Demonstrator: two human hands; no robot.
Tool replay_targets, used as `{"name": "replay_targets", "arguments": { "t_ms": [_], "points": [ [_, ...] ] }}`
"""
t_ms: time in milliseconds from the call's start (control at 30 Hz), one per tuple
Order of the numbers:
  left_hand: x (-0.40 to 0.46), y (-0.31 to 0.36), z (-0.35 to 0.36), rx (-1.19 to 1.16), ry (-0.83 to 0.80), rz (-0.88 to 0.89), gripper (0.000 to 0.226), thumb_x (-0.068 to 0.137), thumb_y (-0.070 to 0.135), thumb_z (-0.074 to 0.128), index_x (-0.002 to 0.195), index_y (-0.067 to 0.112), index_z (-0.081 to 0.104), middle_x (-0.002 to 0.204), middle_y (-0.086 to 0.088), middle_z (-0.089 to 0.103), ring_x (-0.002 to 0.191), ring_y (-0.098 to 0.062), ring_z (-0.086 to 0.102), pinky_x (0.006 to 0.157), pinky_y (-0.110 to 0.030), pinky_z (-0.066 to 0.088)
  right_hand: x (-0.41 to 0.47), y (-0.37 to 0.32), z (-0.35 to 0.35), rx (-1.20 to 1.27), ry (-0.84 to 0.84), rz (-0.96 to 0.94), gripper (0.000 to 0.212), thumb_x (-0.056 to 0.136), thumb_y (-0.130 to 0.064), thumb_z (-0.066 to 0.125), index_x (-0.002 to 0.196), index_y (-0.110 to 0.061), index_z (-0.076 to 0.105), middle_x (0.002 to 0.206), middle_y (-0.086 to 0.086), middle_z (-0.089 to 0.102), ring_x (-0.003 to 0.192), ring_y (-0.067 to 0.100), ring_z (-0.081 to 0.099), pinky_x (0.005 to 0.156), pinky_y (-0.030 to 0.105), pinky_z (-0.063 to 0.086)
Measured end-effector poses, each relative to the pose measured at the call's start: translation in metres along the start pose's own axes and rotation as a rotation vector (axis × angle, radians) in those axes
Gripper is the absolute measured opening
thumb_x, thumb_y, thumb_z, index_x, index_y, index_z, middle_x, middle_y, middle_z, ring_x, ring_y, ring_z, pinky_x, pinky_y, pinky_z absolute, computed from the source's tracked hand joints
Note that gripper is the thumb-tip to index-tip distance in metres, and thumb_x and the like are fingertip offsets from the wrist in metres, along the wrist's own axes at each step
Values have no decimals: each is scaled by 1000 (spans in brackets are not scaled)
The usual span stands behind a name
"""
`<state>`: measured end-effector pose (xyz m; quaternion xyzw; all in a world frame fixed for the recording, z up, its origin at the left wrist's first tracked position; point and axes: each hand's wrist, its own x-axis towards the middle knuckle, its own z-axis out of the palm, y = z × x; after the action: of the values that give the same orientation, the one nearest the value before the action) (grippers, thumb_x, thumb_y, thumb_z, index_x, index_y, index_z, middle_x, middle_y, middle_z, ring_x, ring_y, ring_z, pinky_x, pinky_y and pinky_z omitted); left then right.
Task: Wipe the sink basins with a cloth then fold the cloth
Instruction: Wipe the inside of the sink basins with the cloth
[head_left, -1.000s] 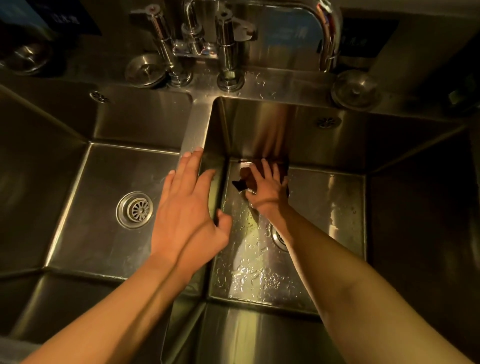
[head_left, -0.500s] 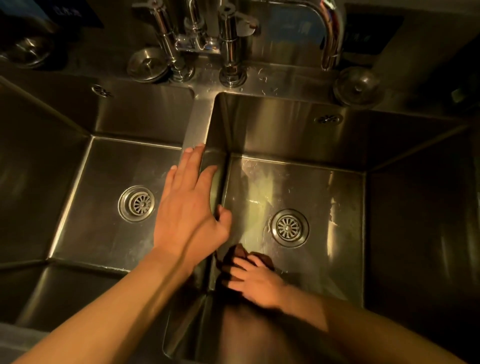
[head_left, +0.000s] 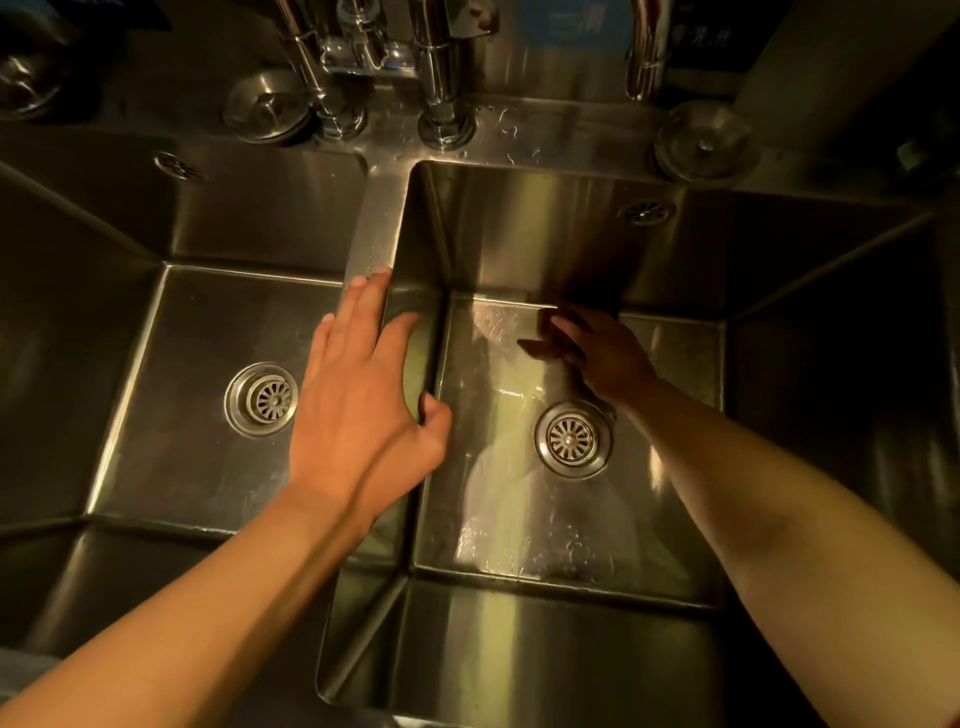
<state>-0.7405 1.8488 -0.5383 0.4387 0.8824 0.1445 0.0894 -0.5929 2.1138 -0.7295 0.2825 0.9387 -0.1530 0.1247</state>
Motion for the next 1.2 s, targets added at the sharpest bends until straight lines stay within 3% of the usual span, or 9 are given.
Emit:
{"name": "replay_targets", "arguments": {
  "t_ms": [167,267,400,600,733,900,967,1067,1200],
  "points": [
    [1,0,0,3,3,0,71,75,40,59,140,14,55,171,-4,19,160,-22,11,129,-49,16,-74,31,21,46,47,293,60,106,-32,44,162,-26,23,168,9,16,155,28,15,115,45,33],
    [1,0,0,10,4,15,70,75,41,58,139,14,55,171,-5,19,160,-22,11,129,-50,18,-133,41,42,10,-61,264,62,106,-31,44,163,-29,18,169,8,12,156,31,9,118,51,29],
    [2,-3,1,20,8,23,70,75,42,57,140,14,54,170,-5,18,160,-23,11,128,-51,18,-205,32,73,-99,-285,21,74,103,-31,45,162,-38,1,171,0,-9,157,32,-8,122,57,18],
    [2,-5,5,20,26,30,70,74,43,57,138,14,56,170,-6,20,160,-24,12,128,-52,20,-210,-9,100,-188,-395,-716,63,103,-24,47,161,-35,23,169,2,19,155,36,15,119,62,26],
    [1,-5,3,22,21,20,70,74,43,55,139,15,56,171,-6,18,160,-23,11,129,-49,17,-158,-71,116,-207,-326,-830,71,96,-16,55,158,-35,27,169,0,21,157,31,12,123,56,17],
    [0,0,-1,30,2,18,71,74,40,59,140,12,56,171,-8,17,161,-24,10,129,-49,17,-82,-123,96,-34,-96,-490,43,86,-21,70,127,-33,67,133,-9,63,135,19,52,117,30,30],
    [0,1,-2,31,-7,22,70,75,39,59,139,11,56,171,-9,18,160,-26,11,129,-49,17,-51,-122,79,181,-43,-257,46,94,-29,64,140,-34,60,151,-12,49,147,12,37,119,17,22],
    [-1,0,-2,20,-10,18,67,76,39,56,138,12,58,171,-9,18,160,-26,11,129,-47,16,-6,-106,53,125,-132,-145,64,102,-23,51,158,-40,26,170,-8,10,158,19,3,126,44,11],
    [-1,-1,-1,35,-1,24,68,77,39,55,139,13,58,171,-7,18,160,-24,11,130,-43,13,11,-47,25,150,-74,55,70,98,-17,54,160,-36,27,170,-3,9,157,28,6,124,52,19]
  ]
}}
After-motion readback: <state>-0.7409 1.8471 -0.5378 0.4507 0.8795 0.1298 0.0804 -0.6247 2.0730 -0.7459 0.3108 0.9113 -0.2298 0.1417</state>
